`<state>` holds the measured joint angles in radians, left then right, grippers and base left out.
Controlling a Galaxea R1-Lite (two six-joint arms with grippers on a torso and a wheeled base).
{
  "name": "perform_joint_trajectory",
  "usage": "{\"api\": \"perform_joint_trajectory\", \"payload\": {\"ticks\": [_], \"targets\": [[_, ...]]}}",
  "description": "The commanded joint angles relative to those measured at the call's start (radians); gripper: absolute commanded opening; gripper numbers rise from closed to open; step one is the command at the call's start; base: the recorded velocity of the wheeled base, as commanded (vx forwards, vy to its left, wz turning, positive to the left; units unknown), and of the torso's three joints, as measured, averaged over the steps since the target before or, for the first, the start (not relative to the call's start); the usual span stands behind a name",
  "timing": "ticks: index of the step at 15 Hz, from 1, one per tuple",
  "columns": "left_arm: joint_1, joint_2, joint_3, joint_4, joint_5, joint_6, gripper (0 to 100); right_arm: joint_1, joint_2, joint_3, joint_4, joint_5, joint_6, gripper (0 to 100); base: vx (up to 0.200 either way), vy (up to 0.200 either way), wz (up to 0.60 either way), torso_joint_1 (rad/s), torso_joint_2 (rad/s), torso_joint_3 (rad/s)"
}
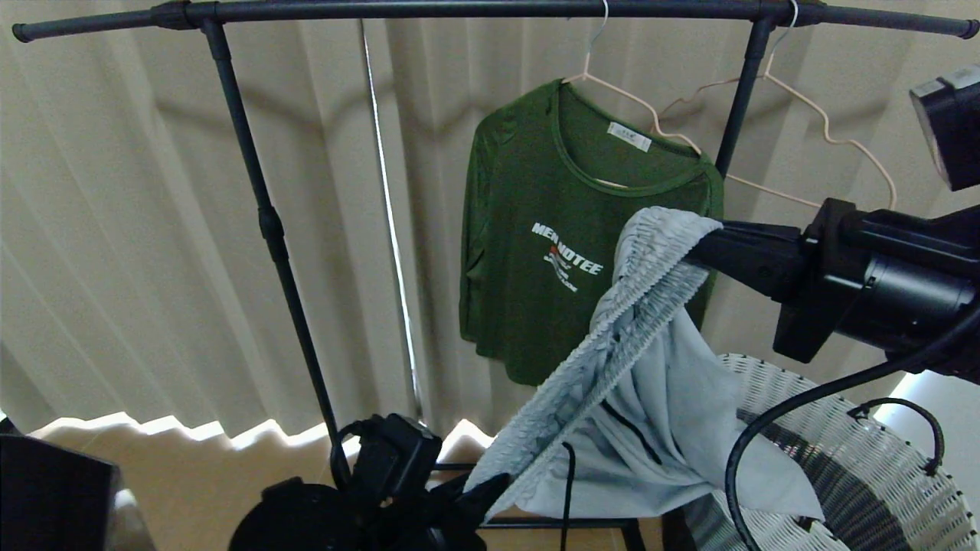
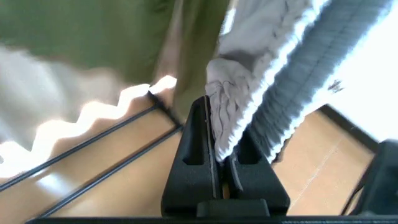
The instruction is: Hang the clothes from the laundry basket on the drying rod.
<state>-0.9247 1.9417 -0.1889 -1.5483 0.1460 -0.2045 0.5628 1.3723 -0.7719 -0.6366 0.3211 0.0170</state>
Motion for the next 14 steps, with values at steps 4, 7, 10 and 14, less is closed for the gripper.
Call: {"api": "perform_joint_trajectory", "payload": {"ticks": [4, 7, 10, 14], "targets": [[0.276, -0.529, -0.141, 0.498, -0.16, 0.074, 0, 0.0, 0.065, -0.009, -0.012, 0.0, 0.0, 0, 0.0, 0.0, 0.0, 0.0, 0.0, 0.0], [0.302, -0.747, -0.42, 1.03, -0.178, 0.074, 0, -0.001, 0.067, -0.021, -0.012, -0.004, 0.0, 0, 0.0, 0.0, 0.0, 0.0, 0.0, 0.0], [0.337, -0.819, -0.652, 1.361, -0.201, 0.117, 0, -0.03, 0.07, -0.072, -0.005, -0.007, -0.002, 0, 0.0, 0.0, 0.0, 0.0, 0.0, 0.0], [0.445, -0.745, -0.894, 1.415, -0.203, 0.214, 0, -0.124, 0.097, -0.167, -0.002, -0.008, -0.009, 0, 0.0, 0.0, 0.0, 0.0, 0.0, 0.0]]}}
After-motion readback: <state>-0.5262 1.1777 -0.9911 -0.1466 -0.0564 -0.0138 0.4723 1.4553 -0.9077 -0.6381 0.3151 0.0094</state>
